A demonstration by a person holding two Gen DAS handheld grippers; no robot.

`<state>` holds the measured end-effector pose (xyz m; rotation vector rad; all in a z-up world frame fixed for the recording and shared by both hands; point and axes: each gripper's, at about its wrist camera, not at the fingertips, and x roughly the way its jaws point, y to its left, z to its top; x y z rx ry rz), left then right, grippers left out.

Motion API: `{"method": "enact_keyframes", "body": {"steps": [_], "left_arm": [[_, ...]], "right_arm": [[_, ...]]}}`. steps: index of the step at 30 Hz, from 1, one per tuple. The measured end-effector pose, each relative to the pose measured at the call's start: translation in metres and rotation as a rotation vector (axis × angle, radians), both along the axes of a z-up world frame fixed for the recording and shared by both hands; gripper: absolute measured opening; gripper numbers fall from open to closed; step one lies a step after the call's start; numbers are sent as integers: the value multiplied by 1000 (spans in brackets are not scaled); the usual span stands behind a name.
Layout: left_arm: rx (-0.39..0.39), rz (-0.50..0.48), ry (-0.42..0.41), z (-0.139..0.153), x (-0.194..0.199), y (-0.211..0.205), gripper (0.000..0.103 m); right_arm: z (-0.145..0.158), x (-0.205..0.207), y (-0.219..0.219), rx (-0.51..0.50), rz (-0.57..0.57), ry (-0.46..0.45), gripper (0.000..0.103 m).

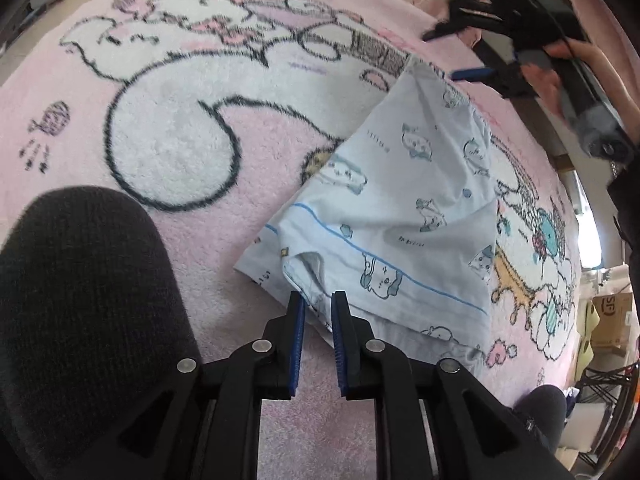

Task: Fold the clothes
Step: 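Lift the pants with both grippers and fold them over onto themselves, then open both grippers to release the folded pants, then move both grippers toward the folded edge of the pants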

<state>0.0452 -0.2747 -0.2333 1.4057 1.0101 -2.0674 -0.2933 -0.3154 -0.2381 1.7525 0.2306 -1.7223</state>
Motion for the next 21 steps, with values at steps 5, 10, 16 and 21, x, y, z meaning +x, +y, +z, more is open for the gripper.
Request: {"method": "enact_keyframes", "body": {"steps": [5, 10, 16, 21], "left_arm": [[2, -35, 83, 21, -4, 17, 79], [-39, -82, 114, 41, -14, 47, 79], [-75, -129, 129, 50, -20, 73, 79], [-94, -151, 134, 52, -21, 85, 79]], "right_arm": [[35, -7, 33, -70, -26, 20, 69], [45, -6, 72, -143, -98, -40, 70], [42, 7, 101, -161, -90, -89, 71], [36, 16, 119, -166, -91, -100, 72]]}}
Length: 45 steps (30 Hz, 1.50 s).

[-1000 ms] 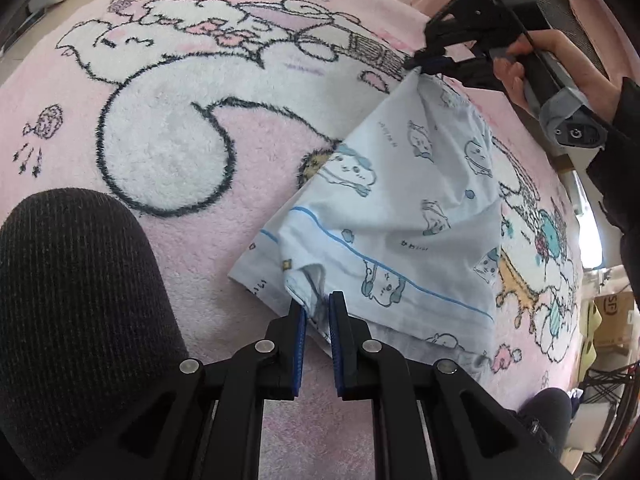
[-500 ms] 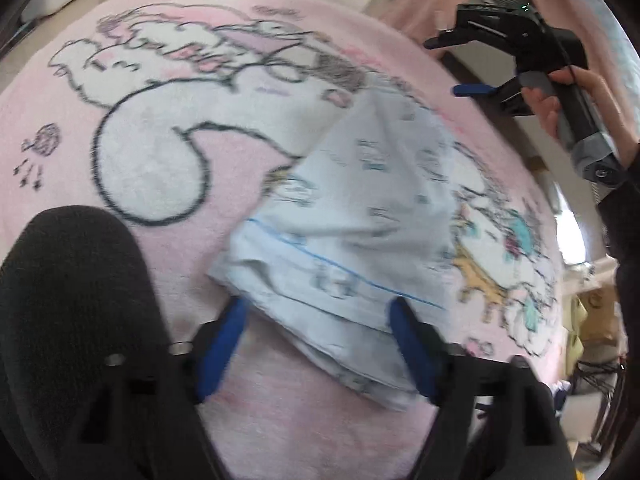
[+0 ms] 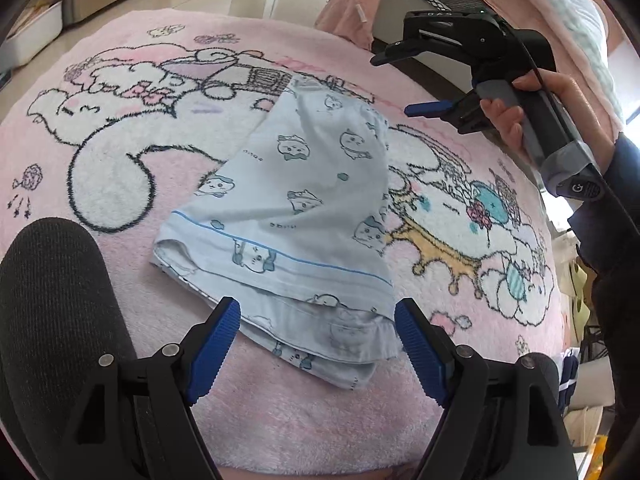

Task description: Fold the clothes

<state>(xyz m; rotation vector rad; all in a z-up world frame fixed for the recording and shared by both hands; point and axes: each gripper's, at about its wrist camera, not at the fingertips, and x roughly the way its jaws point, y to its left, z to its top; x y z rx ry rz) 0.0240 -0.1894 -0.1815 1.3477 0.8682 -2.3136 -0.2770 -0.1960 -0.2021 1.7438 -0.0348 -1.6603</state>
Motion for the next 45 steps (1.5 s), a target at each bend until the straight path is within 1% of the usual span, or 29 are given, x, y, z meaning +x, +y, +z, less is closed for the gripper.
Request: {"method": "enact_keyframes", "body": {"steps": [9, 13, 16, 20, 24, 26, 27, 28, 30, 32, 33, 34, 36, 38, 39, 40, 43, 44, 45], "left_arm": [[-21, -52, 17, 6, -4, 28, 79], [-33, -90, 13, 5, -7, 44, 79], [-36, -117, 14, 4, -9, 53, 79], [-23, -143, 30, 2, -9, 58, 79], [-3, -177, 70, 0, -10, 58, 79], [-5, -222, 90, 1, -12, 59, 79], [-18, -255, 98, 1, -13, 60, 79], [-51, -296, 104, 3, -15, 63, 79], [-139, -380, 113, 9, -17, 69, 79], [-221, -457, 131, 15, -17, 74, 79], [-238, -488, 139, 17, -17, 74, 79], [-237, -512, 150, 17, -17, 73, 79], [-209, -544, 162, 16, -18, 69, 79], [-187, -530, 154, 10, -18, 64, 79], [-175, -518, 145, 7, -19, 62, 79], [-168, -504, 134, 3, -20, 60, 79], [-156, -453, 102, -8, -20, 52, 79], [-151, -437, 95, -11, -20, 49, 79], [-144, -425, 90, -13, -21, 46, 79]], "right_arm": [[2, 14, 29, -17, 27, -12, 72], [1, 25, 52, -45, 22, -23, 72], [-1, 34, 70, -54, 43, -19, 72], [-3, 53, 97, -32, 94, 76, 72], [-6, 72, 131, -93, 103, 143, 72], [-6, 82, 143, -112, 106, 216, 72], [-5, 87, 149, -121, 108, 252, 72], [-3, 94, 153, -121, 133, 302, 72], [4, 114, 155, -99, 233, 436, 72], [8, 133, 155, -76, 364, 537, 72], [9, 142, 154, -67, 427, 578, 72], [9, 151, 155, -60, 482, 614, 72], [8, 167, 156, -48, 580, 676, 72], [4, 176, 157, -38, 631, 694, 72], [2, 176, 158, -33, 636, 686, 72], [-1, 175, 158, -30, 631, 672, 72], [-7, 167, 163, -69, 556, 597, 72], [-9, 168, 164, -70, 551, 591, 72], [-11, 172, 164, -63, 563, 605, 72]]}}
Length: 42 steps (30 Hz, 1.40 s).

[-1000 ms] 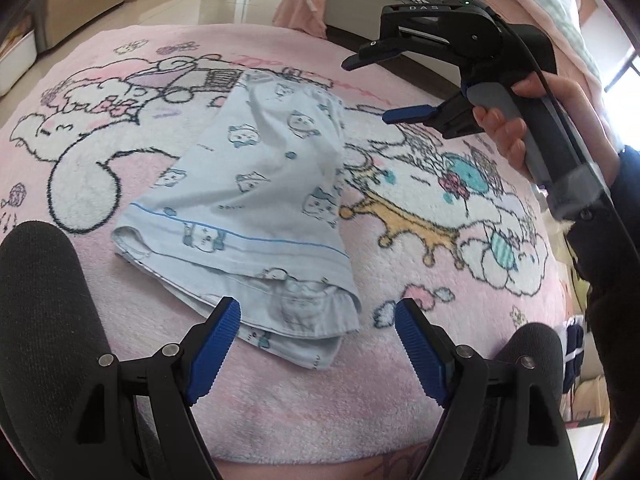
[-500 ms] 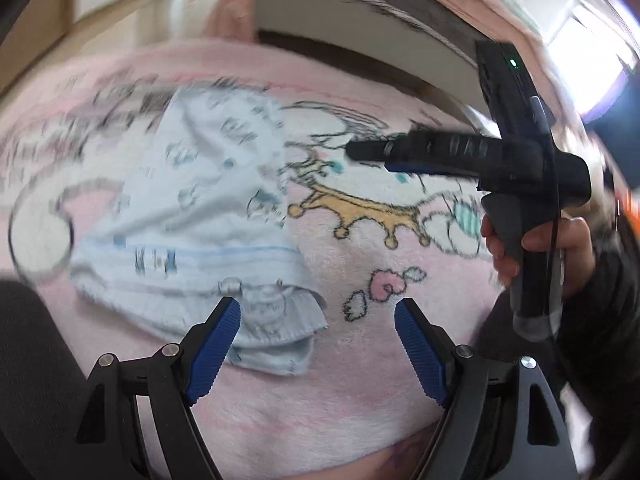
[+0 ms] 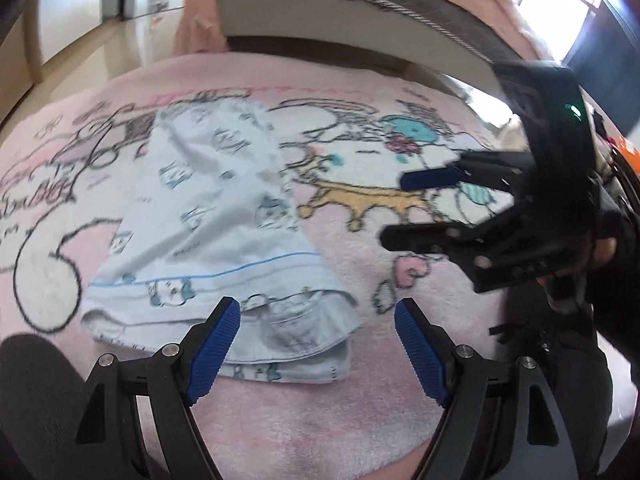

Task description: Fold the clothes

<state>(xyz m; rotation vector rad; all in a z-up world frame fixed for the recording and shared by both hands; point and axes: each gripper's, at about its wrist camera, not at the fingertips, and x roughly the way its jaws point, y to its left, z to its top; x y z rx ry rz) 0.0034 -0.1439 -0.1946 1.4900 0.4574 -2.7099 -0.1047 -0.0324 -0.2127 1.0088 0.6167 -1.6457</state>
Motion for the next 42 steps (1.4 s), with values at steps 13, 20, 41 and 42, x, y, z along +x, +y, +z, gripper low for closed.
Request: {"method": "enact_keyframes", "body": {"steps": [13, 20, 41, 42], "left_arm": [[536, 163, -72, -38, -17, -49, 79], [712, 404, -138, -56, -8, -69, 79], [742, 528, -139, -75, -18, -64, 79], [742, 530, -136, -76, -18, -63, 79]], "right_arm": [[-26, 93, 9, 108, 397, 528, 72], [-56, 128, 6, 179, 523, 730, 71], [-61, 111, -12, 200, 400, 703, 37], [-62, 111, -13, 204, 393, 704, 35]]}}
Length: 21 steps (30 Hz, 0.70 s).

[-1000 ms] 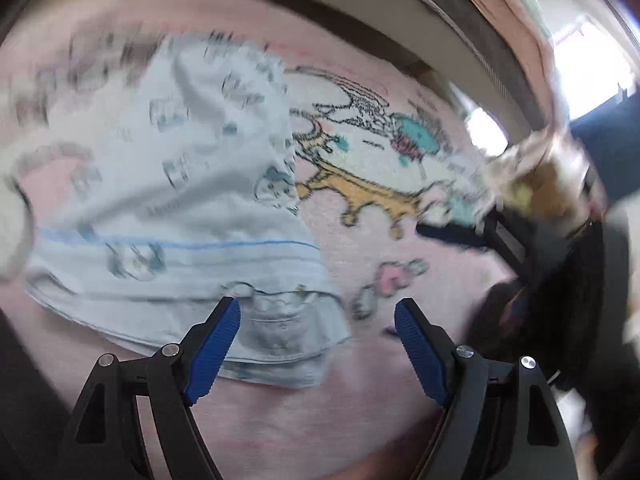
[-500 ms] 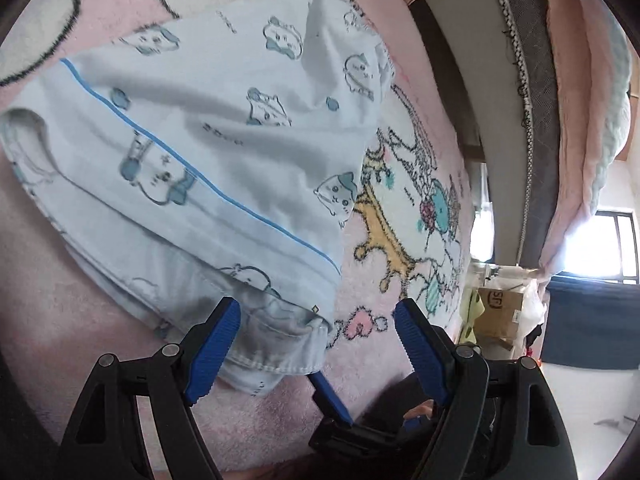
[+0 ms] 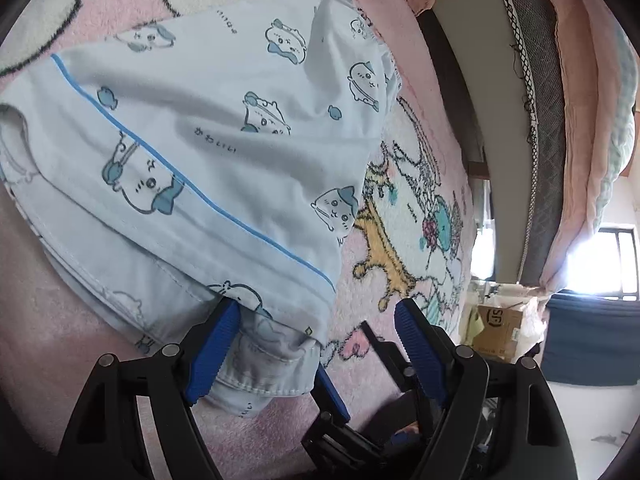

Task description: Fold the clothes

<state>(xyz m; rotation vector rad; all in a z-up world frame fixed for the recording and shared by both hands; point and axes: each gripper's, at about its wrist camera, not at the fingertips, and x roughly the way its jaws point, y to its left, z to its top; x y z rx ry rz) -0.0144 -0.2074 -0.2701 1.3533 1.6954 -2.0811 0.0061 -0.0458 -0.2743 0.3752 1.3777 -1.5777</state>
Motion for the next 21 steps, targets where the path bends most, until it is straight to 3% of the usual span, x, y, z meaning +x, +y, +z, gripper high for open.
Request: {"method": "enact_keyframes", "body": {"steps": [9, 12, 14, 16, 21], "left_arm": [[-24, 10, 13, 0, 1, 2, 77], [-23, -1, 11, -3, 0, 4, 58], [-12, 0, 12, -6, 0, 4, 44], [-5, 4, 9, -8, 1, 3, 36], [-27, 20, -21, -12, 3, 2, 20]], "right_arm": [[0, 9, -7, 2, -19, -3, 25], [0, 10, -9, 13, -26, -9, 24], [-1, 8, -11, 23, -34, -23, 17], [-1, 5, -14, 33, -53, -48, 7], [1, 5, -12, 27, -95, -131, 3]]}}
